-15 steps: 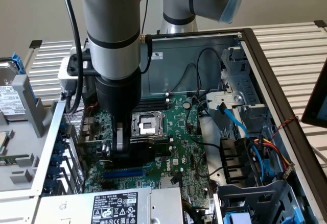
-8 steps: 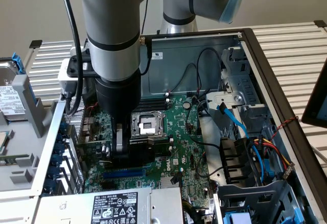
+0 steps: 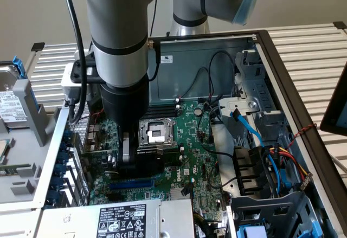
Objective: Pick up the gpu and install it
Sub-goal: 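Insert the gpu into the slot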
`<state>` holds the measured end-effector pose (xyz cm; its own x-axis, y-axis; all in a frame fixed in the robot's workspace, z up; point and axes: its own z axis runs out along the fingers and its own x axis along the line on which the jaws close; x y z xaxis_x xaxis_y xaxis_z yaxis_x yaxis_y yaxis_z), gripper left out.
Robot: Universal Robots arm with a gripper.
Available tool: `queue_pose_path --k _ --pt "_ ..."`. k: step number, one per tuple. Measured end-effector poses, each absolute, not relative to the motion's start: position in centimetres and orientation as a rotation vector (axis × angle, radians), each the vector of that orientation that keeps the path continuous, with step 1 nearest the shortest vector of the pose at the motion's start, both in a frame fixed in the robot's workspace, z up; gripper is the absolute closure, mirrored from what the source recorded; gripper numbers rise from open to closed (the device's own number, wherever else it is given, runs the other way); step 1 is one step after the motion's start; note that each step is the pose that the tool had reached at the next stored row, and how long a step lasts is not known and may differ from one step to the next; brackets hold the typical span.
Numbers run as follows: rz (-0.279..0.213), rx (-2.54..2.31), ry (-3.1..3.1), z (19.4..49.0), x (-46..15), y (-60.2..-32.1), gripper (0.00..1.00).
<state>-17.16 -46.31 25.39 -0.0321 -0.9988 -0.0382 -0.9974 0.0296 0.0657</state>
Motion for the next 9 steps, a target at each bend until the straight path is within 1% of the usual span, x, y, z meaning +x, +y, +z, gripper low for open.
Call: queue_pose_path --k 4,9 --pt "-0.099 2.163 -2.237 25.36 -17.16 -46.31 0.73" --pt "-0.096 2.159 -2.238 25.25 -17.17 -46.29 0.73"
